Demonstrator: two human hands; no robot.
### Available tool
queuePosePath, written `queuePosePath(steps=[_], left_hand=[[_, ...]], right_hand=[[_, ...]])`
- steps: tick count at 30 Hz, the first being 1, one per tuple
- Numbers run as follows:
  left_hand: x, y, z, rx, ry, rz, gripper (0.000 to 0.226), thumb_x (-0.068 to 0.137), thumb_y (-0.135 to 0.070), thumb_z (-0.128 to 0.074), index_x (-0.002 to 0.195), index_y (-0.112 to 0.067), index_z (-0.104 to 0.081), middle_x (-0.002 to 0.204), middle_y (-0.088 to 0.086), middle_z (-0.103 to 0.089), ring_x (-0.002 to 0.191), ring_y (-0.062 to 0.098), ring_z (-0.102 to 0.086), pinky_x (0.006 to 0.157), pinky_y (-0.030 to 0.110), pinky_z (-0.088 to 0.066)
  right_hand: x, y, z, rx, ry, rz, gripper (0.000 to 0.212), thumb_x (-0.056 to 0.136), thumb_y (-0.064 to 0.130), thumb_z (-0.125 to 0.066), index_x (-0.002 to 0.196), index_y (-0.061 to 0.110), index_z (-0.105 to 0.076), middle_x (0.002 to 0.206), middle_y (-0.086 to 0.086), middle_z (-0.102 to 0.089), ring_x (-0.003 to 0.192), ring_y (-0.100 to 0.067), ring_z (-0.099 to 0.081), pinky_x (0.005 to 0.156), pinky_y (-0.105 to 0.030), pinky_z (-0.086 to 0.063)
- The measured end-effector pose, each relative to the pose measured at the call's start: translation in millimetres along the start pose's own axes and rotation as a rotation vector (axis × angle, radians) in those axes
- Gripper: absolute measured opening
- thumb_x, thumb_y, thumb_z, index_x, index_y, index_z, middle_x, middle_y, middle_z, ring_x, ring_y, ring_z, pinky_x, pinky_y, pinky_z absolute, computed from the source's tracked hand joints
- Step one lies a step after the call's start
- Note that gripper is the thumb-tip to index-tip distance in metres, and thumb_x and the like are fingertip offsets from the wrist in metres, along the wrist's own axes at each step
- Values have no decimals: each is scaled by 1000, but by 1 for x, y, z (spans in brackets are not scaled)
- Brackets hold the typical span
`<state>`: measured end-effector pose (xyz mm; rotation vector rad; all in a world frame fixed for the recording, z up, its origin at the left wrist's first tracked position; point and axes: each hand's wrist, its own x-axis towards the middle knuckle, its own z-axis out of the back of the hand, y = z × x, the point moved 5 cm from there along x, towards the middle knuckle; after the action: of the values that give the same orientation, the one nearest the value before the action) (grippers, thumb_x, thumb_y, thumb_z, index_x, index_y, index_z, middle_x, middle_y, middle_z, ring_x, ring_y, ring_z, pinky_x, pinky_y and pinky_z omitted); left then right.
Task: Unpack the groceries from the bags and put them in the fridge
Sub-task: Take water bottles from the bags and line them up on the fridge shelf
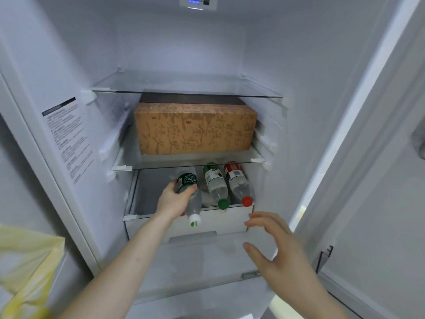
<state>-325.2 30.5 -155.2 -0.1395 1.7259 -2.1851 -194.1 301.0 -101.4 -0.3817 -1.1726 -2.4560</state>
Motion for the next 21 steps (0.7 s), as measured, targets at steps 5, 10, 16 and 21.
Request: queuePosePath(steps=[5,10,16,21], left_hand=[[28,4,-23,286,17,-15,79,88,-61,-64,152,-20,-43,150,7,-55,131,33,-56,107,43,-47],[35,1,-45,269,38,-9,71,90,-60,-62,148,-23,-47,140,11,-62,123,33,-60,98,38,-50],[42,4,-53,169,131,4,68,87,-35,-64,150,-20,-43,137,8,-61,119,30,-59,99,36,-48],[43,-1,-53,256,167,-30,75,99,-39,-58,162,-21,-21,155,10,-48,137,33,-50,107,34,-41]], right_hand=[[-13,21,18,-131,83,-13,26,90,34,-74,110,47,-63,136,27,-52,126,5,-53,95,-14,-44],[-15,20,51,-222,-2,-54,29,88,34,-76,109,50,-64,128,35,-55,119,11,-55,91,-6,-41],[-18,-3,67,-262,27,-162,38,91,35,-74,118,57,-60,130,44,-47,117,19,-47,88,-7,-41],[-23,-16,42,-384,227,-189,44,93,51,-66,132,62,-48,136,52,-32,116,27,-41,91,5,-28]])
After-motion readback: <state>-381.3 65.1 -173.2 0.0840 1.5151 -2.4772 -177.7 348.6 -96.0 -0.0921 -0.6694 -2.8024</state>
